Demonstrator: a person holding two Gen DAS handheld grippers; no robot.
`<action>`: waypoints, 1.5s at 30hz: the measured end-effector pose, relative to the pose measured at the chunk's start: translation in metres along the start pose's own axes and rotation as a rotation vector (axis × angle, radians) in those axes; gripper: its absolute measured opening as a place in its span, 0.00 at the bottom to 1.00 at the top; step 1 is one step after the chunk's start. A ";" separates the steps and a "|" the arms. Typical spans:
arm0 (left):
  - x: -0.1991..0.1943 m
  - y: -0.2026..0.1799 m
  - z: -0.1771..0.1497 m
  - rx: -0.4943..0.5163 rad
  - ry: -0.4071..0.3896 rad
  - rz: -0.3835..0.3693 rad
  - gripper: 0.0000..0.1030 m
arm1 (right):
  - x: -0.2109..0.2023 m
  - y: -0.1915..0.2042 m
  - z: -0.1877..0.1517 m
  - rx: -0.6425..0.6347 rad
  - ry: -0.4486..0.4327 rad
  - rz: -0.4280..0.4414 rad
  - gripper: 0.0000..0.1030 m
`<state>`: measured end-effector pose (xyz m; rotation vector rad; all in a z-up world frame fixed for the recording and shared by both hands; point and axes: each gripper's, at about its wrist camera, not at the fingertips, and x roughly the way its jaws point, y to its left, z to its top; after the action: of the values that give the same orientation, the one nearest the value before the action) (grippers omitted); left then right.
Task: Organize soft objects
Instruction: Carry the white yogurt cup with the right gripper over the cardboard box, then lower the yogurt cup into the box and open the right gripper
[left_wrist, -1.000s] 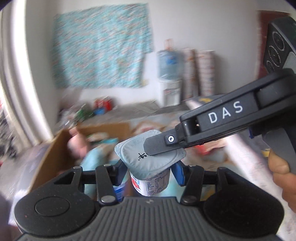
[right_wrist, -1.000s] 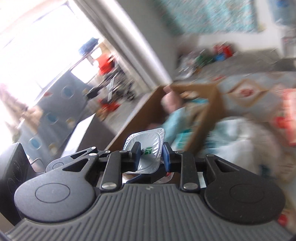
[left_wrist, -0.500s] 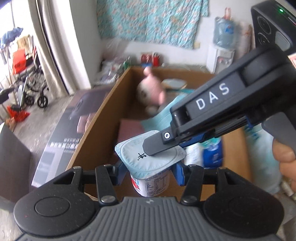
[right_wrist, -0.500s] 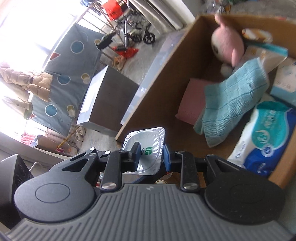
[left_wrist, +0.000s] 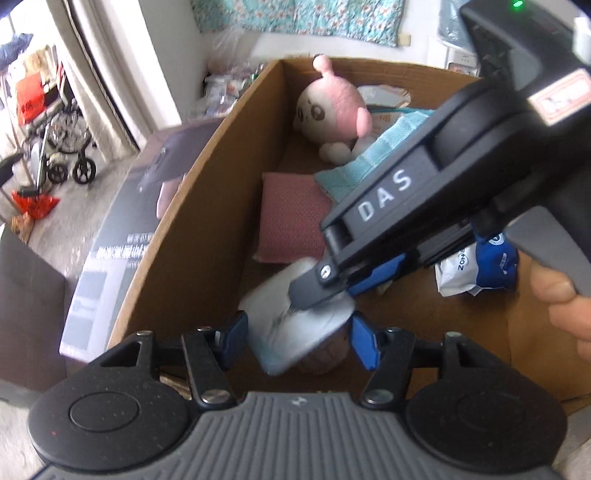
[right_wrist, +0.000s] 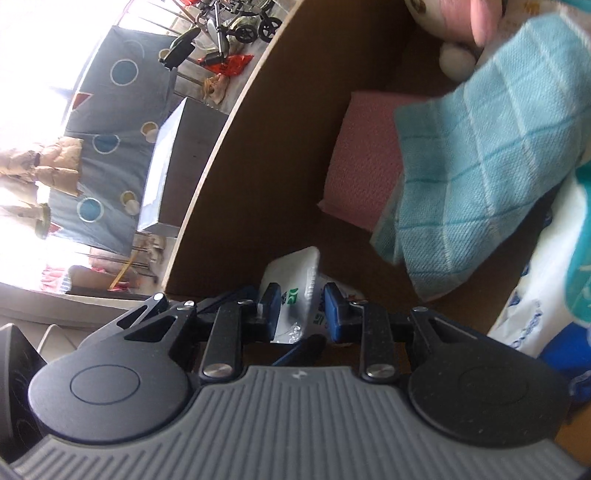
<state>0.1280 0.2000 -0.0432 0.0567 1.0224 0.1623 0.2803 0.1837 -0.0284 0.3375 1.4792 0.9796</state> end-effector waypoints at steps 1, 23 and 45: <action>-0.002 -0.002 0.000 0.010 -0.007 0.001 0.63 | 0.001 0.002 0.000 -0.007 -0.002 -0.001 0.25; 0.016 -0.021 0.001 0.126 0.055 0.089 0.64 | 0.009 -0.007 0.005 0.016 0.026 -0.028 0.24; -0.054 -0.026 -0.012 0.009 -0.154 0.025 0.82 | -0.147 -0.009 -0.058 -0.073 -0.292 -0.025 0.53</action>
<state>0.0931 0.1657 -0.0067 0.0894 0.8688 0.1737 0.2577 0.0524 0.0564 0.3907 1.1780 0.9199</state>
